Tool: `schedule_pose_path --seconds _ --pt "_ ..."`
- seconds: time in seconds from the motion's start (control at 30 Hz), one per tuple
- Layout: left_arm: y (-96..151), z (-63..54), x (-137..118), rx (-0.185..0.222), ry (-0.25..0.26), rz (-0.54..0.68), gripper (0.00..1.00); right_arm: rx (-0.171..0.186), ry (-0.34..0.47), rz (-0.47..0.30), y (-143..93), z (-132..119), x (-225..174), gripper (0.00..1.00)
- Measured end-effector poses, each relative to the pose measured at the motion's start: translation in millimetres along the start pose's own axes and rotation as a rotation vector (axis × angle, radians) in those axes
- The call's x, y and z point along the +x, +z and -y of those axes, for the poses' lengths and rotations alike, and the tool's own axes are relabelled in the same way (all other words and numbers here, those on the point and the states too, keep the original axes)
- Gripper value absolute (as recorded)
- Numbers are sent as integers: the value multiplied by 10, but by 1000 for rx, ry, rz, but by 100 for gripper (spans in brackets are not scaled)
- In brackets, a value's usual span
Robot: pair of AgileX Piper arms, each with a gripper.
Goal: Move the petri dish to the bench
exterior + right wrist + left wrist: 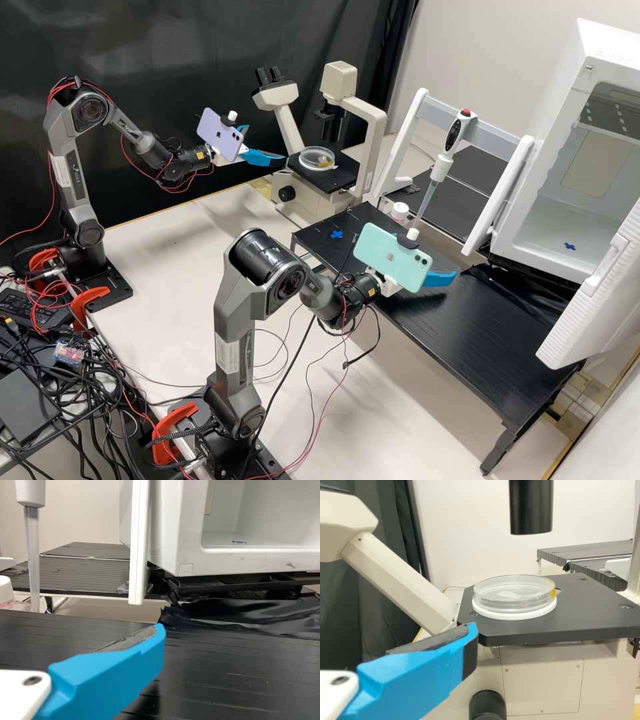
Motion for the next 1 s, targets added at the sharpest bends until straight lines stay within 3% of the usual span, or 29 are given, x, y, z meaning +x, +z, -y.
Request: schedule_pose_path --seconds 0.33,0.47,0.67,0.73,1.0 --pt "0 0 0 0 0 0 100 0 -4 4 9 9 -35 100" --pt "0 0 0 0 0 0 100 21 -7 -11 -38 12 -152 100" --pt "0 0 0 0 0 0 100 27 -15 -143 -323 94 -378 100" --pt "0 0 0 0 0 0 100 8 -33 -212 -488 174 -461 100" --pt "0 0 0 0 0 0 100 -95 -91 -347 -906 484 -649 100"
